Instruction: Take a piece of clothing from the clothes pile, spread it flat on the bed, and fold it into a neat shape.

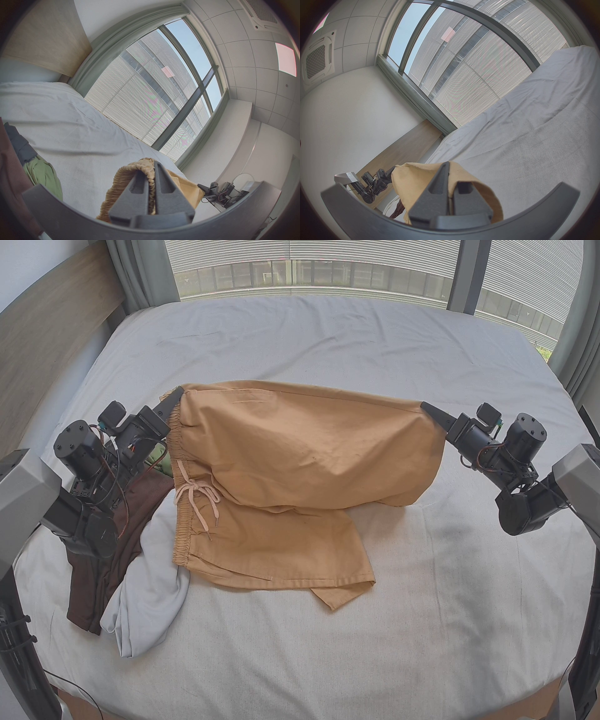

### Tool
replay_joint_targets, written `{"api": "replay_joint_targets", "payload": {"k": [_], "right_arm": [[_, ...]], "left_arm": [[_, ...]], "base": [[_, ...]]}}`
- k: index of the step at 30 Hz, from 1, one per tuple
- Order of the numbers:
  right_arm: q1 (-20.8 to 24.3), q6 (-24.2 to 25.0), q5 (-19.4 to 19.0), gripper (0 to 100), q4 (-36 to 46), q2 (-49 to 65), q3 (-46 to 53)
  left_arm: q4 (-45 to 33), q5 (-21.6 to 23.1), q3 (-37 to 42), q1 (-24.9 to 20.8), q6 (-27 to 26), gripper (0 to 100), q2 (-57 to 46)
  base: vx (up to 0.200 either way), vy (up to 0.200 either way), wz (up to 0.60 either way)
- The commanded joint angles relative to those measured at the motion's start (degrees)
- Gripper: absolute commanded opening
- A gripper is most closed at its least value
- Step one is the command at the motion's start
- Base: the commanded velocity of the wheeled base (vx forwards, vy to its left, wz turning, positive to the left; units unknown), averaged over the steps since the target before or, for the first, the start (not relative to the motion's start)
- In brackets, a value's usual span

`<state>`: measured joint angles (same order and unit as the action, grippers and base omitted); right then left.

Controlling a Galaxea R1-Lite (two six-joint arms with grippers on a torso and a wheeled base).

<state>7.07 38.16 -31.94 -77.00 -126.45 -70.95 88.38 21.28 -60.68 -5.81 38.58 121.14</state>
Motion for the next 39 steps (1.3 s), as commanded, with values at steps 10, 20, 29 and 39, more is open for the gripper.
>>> {"api": "replay_joint_targets", "payload": {"k": [10, 20, 29, 39], "right_arm": [[0.5, -0.1, 0.1, 0, 4.1, -5.2, -10.1], [0.3, -0.1, 0.3, 0, 6.2, -8.2, -15.4], [0.0, -0.1, 0.7, 0, 9.8, -10.6, -22.5], [0.0, -0.1, 3.5, 100, 12.1, -13.6, -30.0]], "left_arm": [[0.0, -2.9, -6.8, -0.2, 0.0, 0, 5.4], [0.0, -3.9, -10.1, -0.2, 0.1, 0, 8.3], [-0.6, -3.9, -13.4, -0.1, 0.1, 0, 9.6], [-3.0, -4.8, -15.2, 0.1, 0.2, 100, 10.2]], "base": [[0.0, 0.0, 0.0], [0.0, 0.0, 0.0], [0.0, 0.0, 0.0], [0.0, 0.0, 0.0]]}}
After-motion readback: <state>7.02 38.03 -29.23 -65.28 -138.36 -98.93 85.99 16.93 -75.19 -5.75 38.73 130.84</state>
